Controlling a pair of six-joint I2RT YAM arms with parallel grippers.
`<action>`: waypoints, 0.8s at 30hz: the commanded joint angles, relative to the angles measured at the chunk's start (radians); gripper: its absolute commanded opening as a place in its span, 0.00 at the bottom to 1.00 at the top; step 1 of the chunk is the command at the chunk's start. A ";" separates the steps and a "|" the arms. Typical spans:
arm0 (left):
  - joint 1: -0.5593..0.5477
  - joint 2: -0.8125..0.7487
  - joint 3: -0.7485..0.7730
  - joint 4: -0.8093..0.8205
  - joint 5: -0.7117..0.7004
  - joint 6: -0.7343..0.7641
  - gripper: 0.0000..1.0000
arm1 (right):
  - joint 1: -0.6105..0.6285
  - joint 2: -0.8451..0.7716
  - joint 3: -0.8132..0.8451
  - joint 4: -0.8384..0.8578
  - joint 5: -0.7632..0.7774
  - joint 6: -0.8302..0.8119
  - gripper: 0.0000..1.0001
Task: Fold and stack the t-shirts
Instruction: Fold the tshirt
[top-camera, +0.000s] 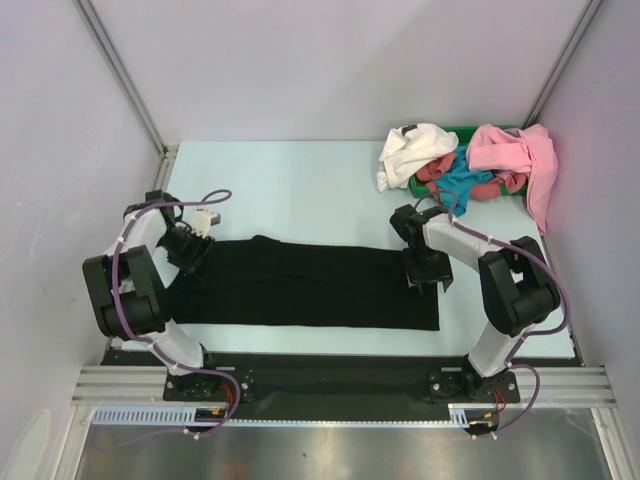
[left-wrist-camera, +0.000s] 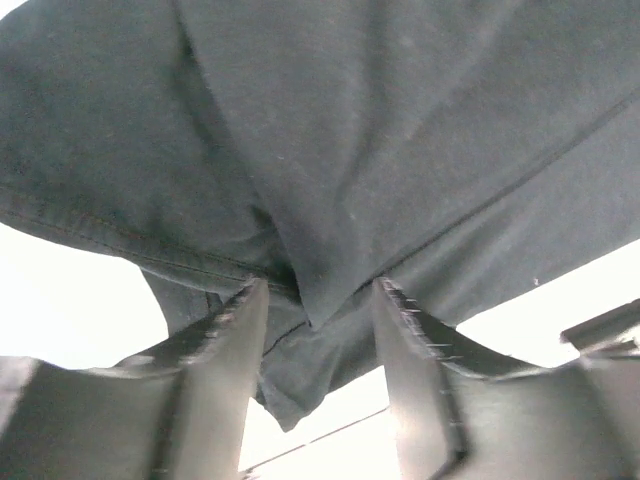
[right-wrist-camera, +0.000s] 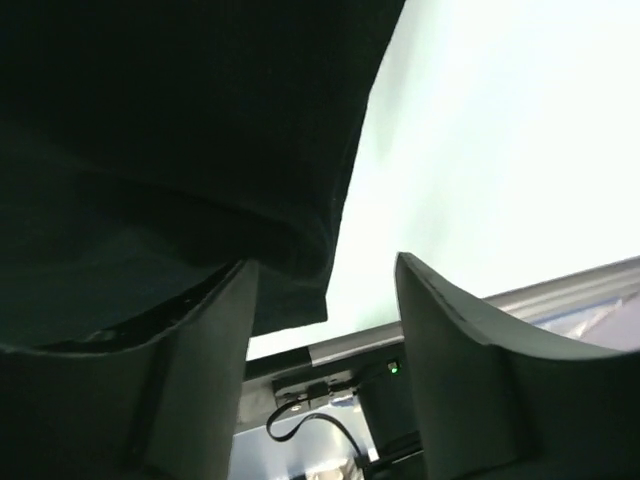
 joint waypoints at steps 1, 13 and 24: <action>0.010 -0.051 0.063 -0.063 0.076 0.049 0.57 | -0.016 -0.094 0.086 -0.035 -0.041 -0.044 0.64; 0.121 0.079 0.187 0.182 -0.039 -0.348 0.64 | -0.262 0.010 0.127 0.270 -0.305 -0.106 0.52; 0.116 0.243 0.200 0.306 -0.072 -0.420 0.68 | -0.295 0.135 0.095 0.427 -0.292 -0.103 0.35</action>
